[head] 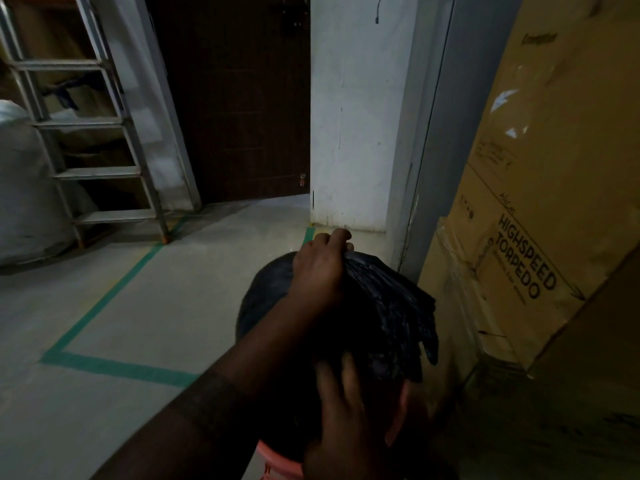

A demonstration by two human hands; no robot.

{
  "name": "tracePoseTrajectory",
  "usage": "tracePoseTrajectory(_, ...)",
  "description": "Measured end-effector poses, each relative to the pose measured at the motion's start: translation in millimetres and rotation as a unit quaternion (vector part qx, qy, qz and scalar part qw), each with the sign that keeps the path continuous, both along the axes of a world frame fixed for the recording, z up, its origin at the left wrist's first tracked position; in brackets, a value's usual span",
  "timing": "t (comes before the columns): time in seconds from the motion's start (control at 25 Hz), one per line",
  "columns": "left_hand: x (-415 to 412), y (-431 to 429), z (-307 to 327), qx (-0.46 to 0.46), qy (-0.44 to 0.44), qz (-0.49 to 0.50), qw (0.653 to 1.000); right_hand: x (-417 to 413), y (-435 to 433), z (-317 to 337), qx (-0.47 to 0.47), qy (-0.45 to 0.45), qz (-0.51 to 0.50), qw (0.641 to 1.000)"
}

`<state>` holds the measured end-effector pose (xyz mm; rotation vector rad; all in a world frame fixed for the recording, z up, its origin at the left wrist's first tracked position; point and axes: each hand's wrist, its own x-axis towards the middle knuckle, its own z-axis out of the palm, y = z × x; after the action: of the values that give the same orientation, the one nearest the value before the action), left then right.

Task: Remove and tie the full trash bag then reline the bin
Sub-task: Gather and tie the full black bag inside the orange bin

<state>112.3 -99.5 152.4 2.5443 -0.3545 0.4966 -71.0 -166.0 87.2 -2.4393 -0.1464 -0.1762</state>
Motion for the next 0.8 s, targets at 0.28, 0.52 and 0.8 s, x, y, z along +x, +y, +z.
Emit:
tracePoseTrajectory(0.28,-5.8,18.3,12.9,-0.057,0.031,-0.115,0.991,37.7,-49.5,-26.1,0.104,0.043,-0.082,0.990)
tracePoseTrajectory(0.52,-3.6,1.7,10.4,-0.014,-0.003,-0.068,0.998,4.4,-8.6,-42.2,-0.006,-0.060,-0.133,0.989)
tracePoseTrajectory(0.8,-8.5,8.9,13.5,0.076,-0.033,-0.035,0.996,9.5,-20.0,-36.6,-0.017,-0.173,-0.149,0.973)
